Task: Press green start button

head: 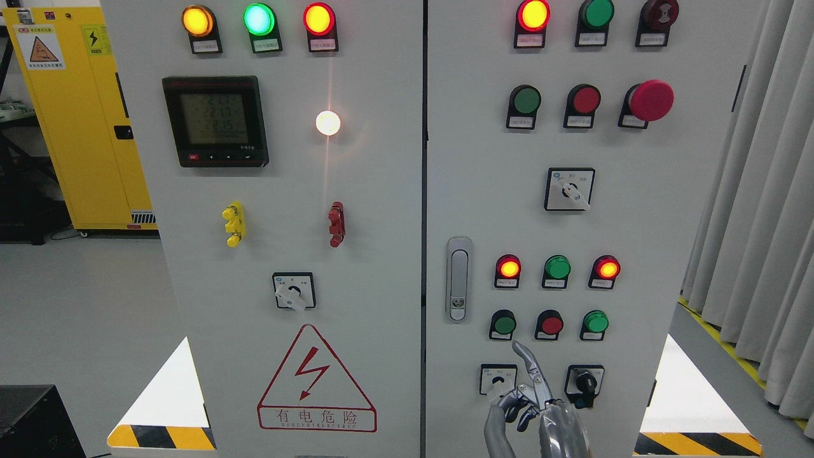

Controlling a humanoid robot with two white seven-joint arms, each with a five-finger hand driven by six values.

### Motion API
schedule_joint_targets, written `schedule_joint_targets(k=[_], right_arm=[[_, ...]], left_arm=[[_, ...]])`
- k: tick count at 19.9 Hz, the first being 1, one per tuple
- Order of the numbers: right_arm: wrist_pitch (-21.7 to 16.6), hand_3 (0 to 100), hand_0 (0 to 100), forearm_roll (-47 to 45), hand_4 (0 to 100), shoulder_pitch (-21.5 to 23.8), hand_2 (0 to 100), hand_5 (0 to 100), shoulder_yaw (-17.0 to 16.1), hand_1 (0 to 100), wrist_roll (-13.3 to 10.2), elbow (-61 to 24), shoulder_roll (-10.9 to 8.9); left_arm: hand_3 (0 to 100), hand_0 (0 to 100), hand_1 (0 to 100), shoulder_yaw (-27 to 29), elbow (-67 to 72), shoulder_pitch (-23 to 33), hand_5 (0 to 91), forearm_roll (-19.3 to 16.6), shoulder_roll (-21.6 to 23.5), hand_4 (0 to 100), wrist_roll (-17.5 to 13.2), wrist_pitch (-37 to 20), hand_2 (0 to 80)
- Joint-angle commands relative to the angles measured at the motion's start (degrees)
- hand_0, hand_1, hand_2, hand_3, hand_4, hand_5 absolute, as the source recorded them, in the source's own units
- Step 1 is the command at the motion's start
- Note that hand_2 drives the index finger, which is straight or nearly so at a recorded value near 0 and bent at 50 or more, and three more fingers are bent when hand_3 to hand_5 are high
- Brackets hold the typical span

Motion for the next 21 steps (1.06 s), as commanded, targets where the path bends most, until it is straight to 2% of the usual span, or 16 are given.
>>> schedule_joint_targets(k=[1,3,5,10,21], right_arm=[[-0.98,0,86,-10.09,0,2.91,0,0,2.05,80,0.22,-2.25,0.52],[-1.33,0,89,-12.02,0,3.52,0,0,2.05,78,0.31,-2.08,0.61],[-1.59,0,82,-13.26,0,4.05,0,0,2.05,76,0.39,-2.08,0.61],[-2.82,0,74,-13.26,0,4.23,0,0,2.05,75,0.57,-1.90,0.61],[-2.82,0,72,-13.26,0,4.23,0,0,2.22,74,0.57,-1.20,0.61]], left_arm=[[0,12,56,-0.07,0.00,0.00,0.0,0.01,0.00,0,-0.07,0.01,0.0],[0,12,56,0.02,0.00,0.00,0.0,0.01,0.00,0,-0.07,0.01,0.0],[0,12,56,0.02,0.00,0.00,0.0,0.01,0.00,0,-0.07,0.01,0.0],[0,12,56,0.02,0.00,0.00,0.0,0.01,0.00,0,-0.07,0.01,0.0],[0,12,56,-0.07,0.00,0.00,0.0,0.01,0.00,0,-0.07,0.01,0.0]])
